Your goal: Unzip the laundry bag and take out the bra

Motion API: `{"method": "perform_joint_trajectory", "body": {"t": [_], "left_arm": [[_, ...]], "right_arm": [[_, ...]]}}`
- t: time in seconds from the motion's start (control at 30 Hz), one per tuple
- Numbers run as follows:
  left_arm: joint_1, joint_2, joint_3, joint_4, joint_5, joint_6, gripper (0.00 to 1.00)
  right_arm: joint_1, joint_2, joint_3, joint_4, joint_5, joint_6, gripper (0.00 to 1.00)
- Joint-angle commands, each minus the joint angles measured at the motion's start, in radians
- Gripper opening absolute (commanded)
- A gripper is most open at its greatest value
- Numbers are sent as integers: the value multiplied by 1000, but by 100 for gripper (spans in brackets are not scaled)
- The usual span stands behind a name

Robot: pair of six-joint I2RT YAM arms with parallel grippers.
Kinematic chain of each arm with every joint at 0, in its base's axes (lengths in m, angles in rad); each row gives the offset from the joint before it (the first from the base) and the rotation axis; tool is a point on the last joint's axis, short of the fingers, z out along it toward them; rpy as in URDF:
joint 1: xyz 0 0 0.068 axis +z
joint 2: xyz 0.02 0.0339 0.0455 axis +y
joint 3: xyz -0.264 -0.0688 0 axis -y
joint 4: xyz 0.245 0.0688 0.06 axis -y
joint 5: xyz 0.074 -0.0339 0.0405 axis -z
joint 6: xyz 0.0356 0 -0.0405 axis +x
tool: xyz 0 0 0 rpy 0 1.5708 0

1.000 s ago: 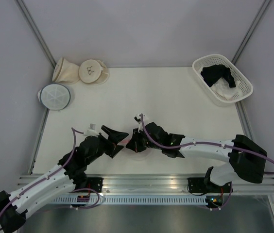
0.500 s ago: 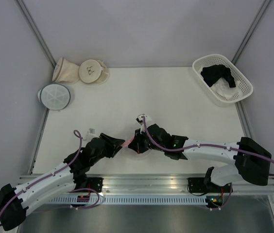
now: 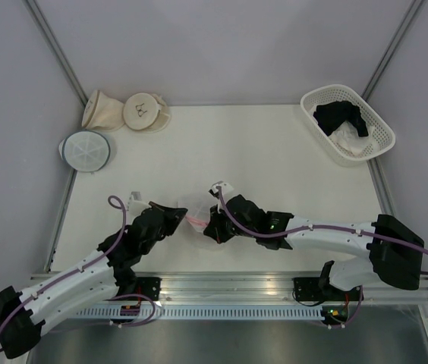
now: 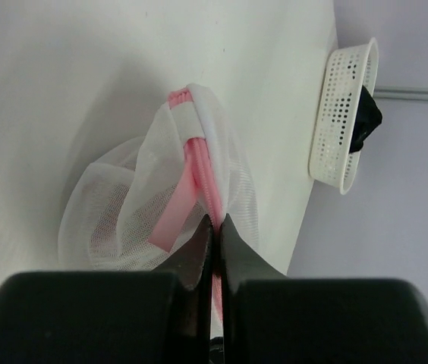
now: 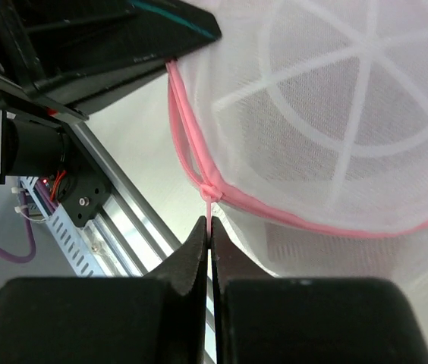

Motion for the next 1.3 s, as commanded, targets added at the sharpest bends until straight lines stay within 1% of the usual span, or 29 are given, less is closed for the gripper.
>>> {"method": "perform_joint_trajectory", "body": {"t": [0.0, 0.07, 0.1, 0.13, 0.17, 0.23, 0.27, 0.3, 0.33, 0.37, 0.4, 0.43, 0.47, 0.53, 0.57, 0.63, 0.67, 0.73, 0.77, 0.83, 0.87, 0.93, 0.97, 1.07, 1.2, 1.23, 1.27], "left_arm": [[16, -2, 69, -17, -155, 156, 2], [30, -7, 75, 20, -160, 246, 2], [50, -13, 75, 43, -145, 281, 2], [62, -13, 75, 66, -126, 357, 2], [75, -13, 78, 87, -107, 390, 2], [121, -10, 80, 155, -22, 485, 2], [139, -5, 83, 169, 14, 510, 2], [183, 1, 86, 211, 101, 531, 2], [208, 13, 86, 228, 149, 573, 2], [260, 21, 89, 244, 252, 594, 2], [285, 32, 92, 261, 298, 625, 2], [306, 47, 93, 265, 340, 637, 2], [343, 53, 98, 270, 407, 653, 2], [366, 70, 101, 276, 456, 688, 2], [386, 76, 107, 287, 508, 700, 2], [402, 114, 121, 293, 562, 736, 2], [412, 130, 147, 291, 620, 766, 2], [417, 194, 175, 281, 676, 795, 2], [418, 220, 204, 276, 732, 826, 2], [420, 263, 240, 275, 807, 849, 2], [420, 315, 251, 282, 843, 873, 2], [418, 367, 293, 279, 912, 897, 2], [420, 416, 307, 279, 937, 926, 2], [422, 495, 369, 268, 964, 975, 2], [425, 658, 437, 308, 920, 986, 3], [428, 694, 463, 328, 900, 987, 8], [428, 723, 483, 331, 883, 990, 31]], "right_arm": [[8, -22, 61, -80, 18, -57, 0], [8, -24, 65, -114, 32, -67, 0], [8, -24, 71, -126, 43, -72, 0], [8, -22, 74, -138, 64, -77, 1], [8, -18, 79, -161, 75, -80, 1], [8, 4, 91, -190, 115, -90, 0], [8, 14, 97, -203, 129, -94, 0], [7, 40, 110, -213, 149, -97, 1], [7, 54, 116, -239, 196, -101, 1], [7, 80, 128, -253, 231, -101, 0], [7, 92, 134, -267, 264, -101, 0], [5, 106, 143, -302, 328, -103, 0], [-1, 137, 163, -316, 353, -106, 0], [-15, 165, 177, -338, 390, -113, 0], [-23, 192, 188, -339, 414, -118, 0], [-48, 217, 203, -353, 445, -123, 0], [-55, 235, 217, -358, 478, -129, 0], [-82, 246, 235, -361, 499, -140, 1], [-90, 251, 242, -361, 515, -152, 0], [-119, 255, 252, -347, 514, -169, 0], [-133, 257, 257, -341, 511, -184, 1], [-164, 261, 274, -338, 508, -198, 0], [-171, 260, 277, -338, 509, -206, 1], [-191, 243, 288, -338, 513, -229, 0], [-201, 194, 282, -344, 514, -241, 0], [-201, 173, 275, -347, 511, -242, 0], [-199, 160, 272, -350, 508, -242, 0]]}}
